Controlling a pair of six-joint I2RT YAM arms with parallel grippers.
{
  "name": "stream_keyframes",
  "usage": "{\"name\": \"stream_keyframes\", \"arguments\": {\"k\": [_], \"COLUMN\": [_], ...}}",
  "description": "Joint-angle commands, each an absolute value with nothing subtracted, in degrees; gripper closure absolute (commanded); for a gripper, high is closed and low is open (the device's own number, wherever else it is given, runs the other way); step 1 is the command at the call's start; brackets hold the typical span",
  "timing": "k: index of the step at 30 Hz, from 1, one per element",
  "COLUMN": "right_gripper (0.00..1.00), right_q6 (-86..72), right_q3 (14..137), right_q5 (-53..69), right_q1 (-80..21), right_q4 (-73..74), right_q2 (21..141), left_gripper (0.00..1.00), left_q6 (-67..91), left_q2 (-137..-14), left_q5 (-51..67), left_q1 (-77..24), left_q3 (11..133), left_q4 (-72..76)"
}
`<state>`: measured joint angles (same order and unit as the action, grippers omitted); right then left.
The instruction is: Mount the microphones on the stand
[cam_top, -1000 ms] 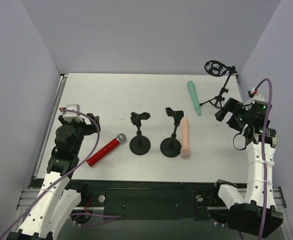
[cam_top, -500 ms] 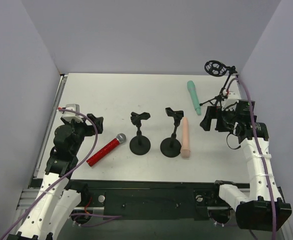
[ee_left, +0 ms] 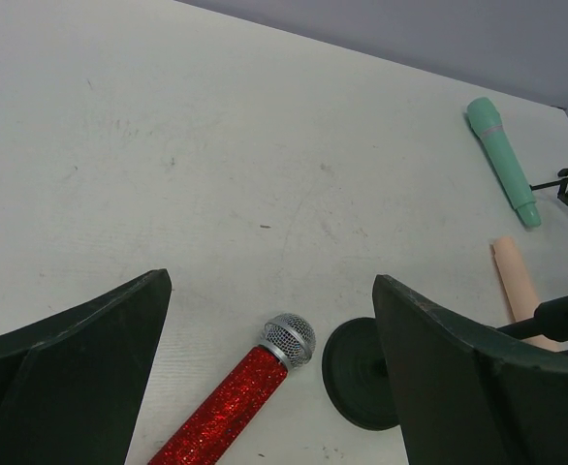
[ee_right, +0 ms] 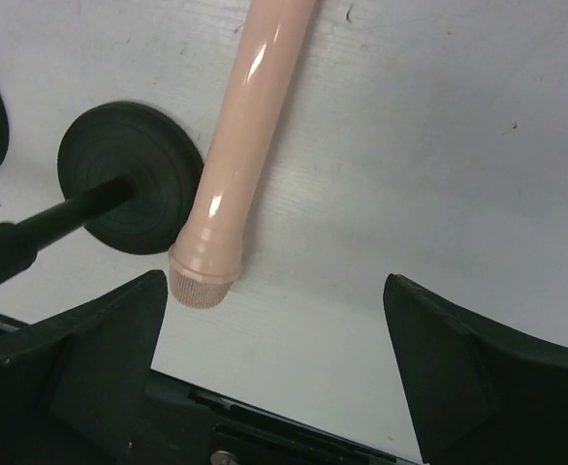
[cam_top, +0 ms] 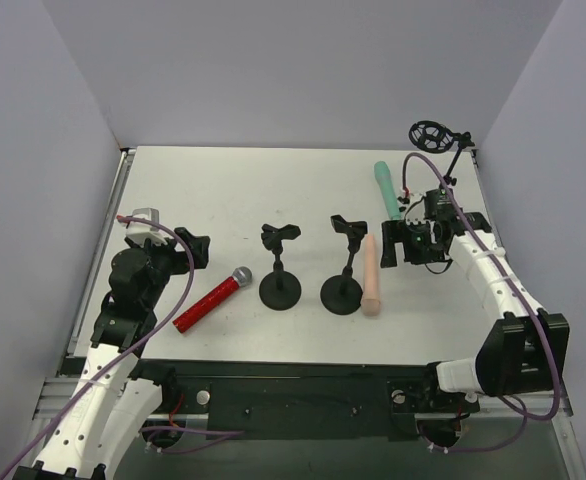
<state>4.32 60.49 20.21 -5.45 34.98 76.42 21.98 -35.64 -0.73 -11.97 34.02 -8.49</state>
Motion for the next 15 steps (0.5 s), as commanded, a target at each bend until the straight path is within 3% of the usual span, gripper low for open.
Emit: {"name": "stream_keyframes", "arguments": {"k": [1, 15], "right_gripper": [0.12, 0.19], "right_q6": [-5.1, -13.1], "right_q3": [59.5, 64.0], "right_q5": [13.2, 7.6], "right_q1": [-8.0, -11.7], "right_q4": [28.8, 25.0], "right_q2": [78.3, 93.5], "left_gripper": [0.03, 0.03], "left_q6": [23.8, 25.5], "left_q2": [-35.2, -34.5], "left_q5": [0.0, 2.2], "left_q1": [-12.1, -12.2], "left_q3": [34.9, 33.8], "left_q4": [-8.5, -9.1]}}
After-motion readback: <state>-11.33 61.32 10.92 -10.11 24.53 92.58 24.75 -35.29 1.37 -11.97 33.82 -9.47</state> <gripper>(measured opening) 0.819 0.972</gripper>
